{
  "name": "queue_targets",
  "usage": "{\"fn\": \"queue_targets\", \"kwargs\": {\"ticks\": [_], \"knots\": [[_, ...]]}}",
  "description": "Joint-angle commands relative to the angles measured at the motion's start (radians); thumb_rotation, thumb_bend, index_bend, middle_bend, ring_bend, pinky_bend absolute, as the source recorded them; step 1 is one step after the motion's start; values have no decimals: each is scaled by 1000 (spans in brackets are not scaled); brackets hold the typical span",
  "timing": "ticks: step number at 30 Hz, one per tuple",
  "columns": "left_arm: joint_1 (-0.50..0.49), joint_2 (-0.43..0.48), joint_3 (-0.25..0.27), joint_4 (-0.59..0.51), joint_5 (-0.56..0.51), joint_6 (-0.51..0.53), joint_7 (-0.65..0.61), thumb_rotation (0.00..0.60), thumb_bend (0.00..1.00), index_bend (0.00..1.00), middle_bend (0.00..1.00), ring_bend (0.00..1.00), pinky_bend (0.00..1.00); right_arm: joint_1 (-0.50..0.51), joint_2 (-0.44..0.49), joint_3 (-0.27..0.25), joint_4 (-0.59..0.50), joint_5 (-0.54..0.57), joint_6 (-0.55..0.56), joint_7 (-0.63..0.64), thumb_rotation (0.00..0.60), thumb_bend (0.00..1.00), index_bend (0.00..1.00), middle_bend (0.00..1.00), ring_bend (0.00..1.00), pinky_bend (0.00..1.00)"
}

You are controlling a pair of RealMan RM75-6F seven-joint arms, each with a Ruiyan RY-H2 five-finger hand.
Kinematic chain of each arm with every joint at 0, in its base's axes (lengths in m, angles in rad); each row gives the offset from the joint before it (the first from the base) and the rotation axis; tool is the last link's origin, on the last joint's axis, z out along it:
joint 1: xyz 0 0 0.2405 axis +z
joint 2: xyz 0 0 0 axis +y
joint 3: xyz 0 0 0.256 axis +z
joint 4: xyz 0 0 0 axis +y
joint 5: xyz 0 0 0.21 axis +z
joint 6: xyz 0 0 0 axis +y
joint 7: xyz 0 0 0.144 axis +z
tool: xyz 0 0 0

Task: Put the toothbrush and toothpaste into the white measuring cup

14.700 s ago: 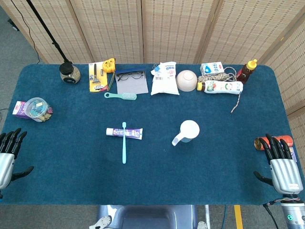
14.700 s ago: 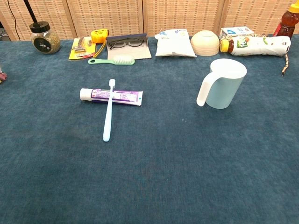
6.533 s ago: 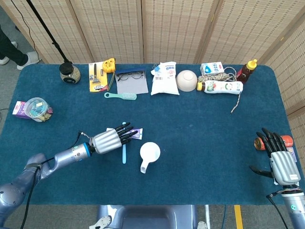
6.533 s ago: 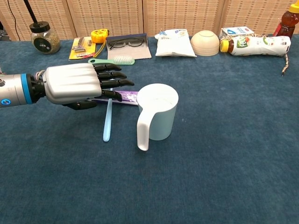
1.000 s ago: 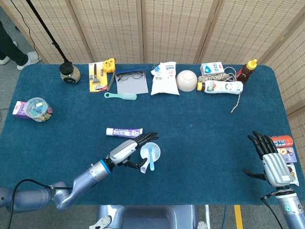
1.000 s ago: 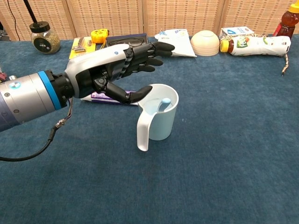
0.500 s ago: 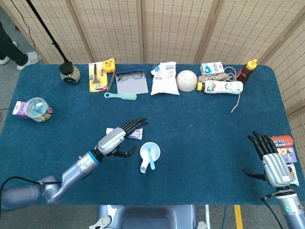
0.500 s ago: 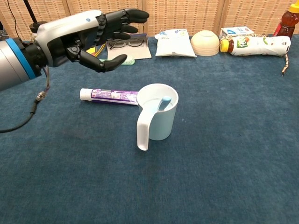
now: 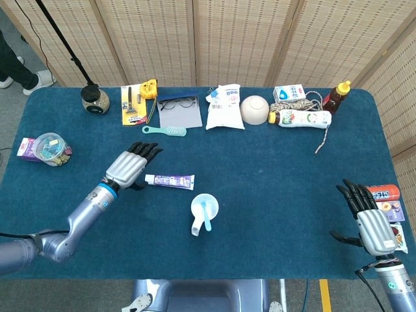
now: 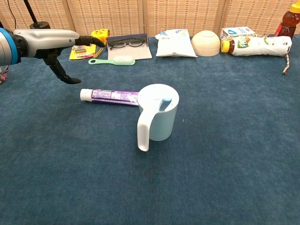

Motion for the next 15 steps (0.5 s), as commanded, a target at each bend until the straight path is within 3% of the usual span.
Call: {"fn": "queue_targets", "kwargs": {"ticks": [1, 15], "knots": [[-48, -64, 3, 30, -158, -32, 147, 600, 267, 0, 0, 0, 0, 1, 0, 1, 2, 2, -2, 2, 600, 0, 0, 0, 0, 0], [-76, -114, 0, 33, -224, -33, 212, 600, 267, 0, 0, 0, 0, 4, 1, 2, 9, 7, -8, 16, 600, 0, 0, 0, 0, 0]]}}
